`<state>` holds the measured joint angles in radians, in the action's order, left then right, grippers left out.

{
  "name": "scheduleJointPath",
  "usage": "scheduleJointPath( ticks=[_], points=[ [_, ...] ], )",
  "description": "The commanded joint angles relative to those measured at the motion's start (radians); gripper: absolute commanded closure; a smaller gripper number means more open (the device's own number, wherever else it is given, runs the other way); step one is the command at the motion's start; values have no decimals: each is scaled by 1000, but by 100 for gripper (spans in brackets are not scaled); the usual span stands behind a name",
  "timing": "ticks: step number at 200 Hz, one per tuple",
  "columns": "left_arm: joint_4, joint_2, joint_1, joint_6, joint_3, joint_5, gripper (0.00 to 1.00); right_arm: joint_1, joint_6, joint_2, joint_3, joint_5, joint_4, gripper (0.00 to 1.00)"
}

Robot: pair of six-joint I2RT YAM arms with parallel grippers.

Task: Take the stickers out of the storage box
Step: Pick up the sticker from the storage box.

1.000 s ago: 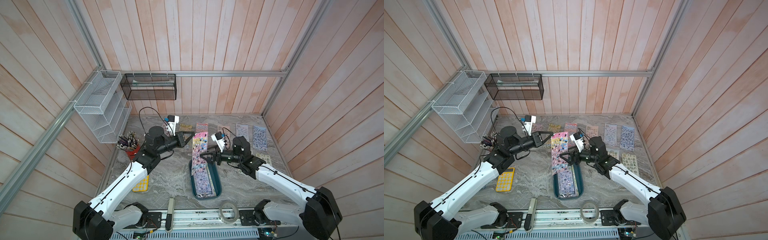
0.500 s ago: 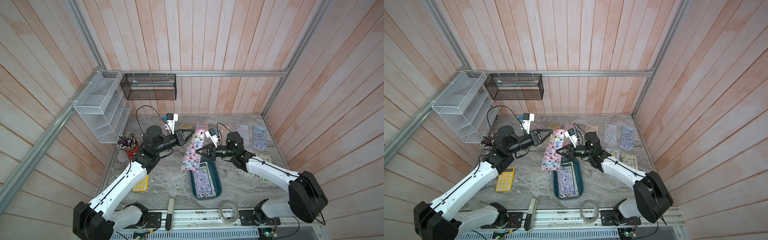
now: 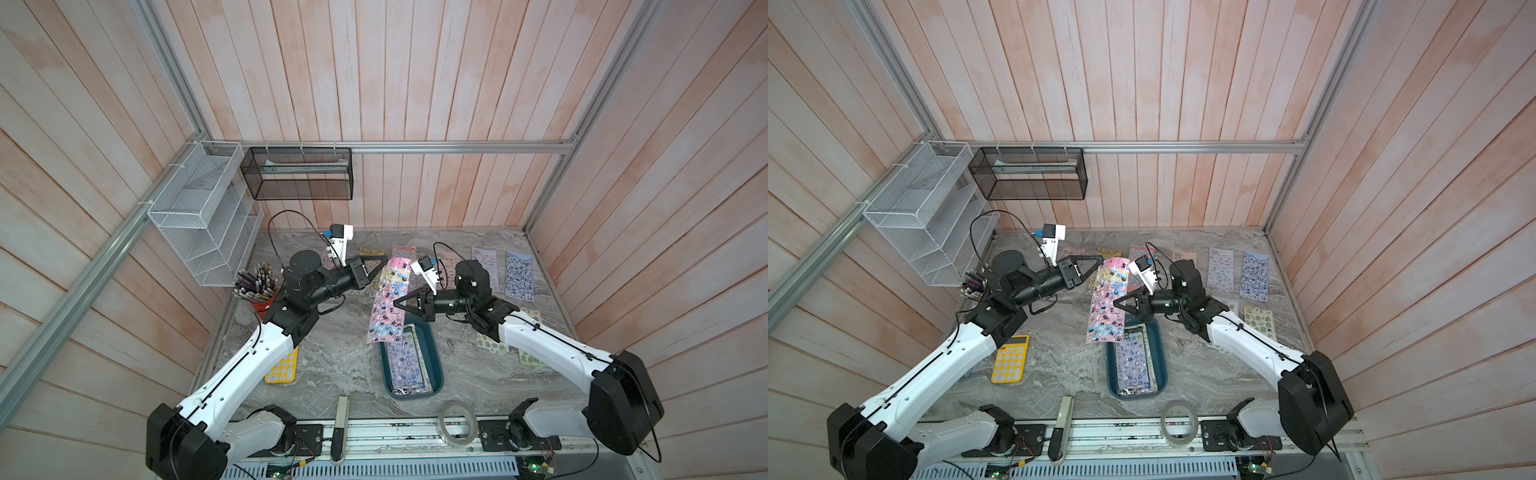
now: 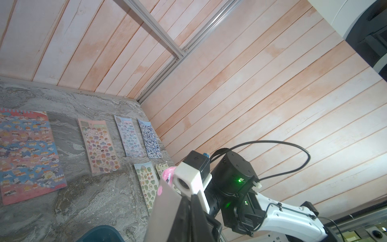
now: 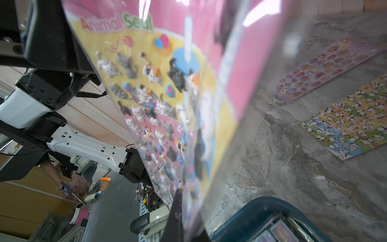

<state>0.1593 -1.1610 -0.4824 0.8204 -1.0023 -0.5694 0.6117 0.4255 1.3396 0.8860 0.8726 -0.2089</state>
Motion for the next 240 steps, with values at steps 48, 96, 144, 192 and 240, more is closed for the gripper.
scheduleJointPath(
  ticks=[48, 96, 144, 192, 240],
  points=[
    [45, 6, 11, 0, 3, -10, 100, 1, -22, -38, 3, -26, 49, 100],
    [49, -2, 15, 2, 5, -10, 100, 0, -34, -42, 4, -50, 68, 100],
    [57, -13, 21, 3, 17, -17, 100, 0, -40, -53, 1, -68, 75, 100],
    [50, -31, 35, 22, 13, -23, 74, -10, -77, -60, 6, -144, 162, 100],
    [-236, 29, 50, -89, 6, 158, 11, -105, -192, -57, 95, -439, 612, 100]
  ],
)
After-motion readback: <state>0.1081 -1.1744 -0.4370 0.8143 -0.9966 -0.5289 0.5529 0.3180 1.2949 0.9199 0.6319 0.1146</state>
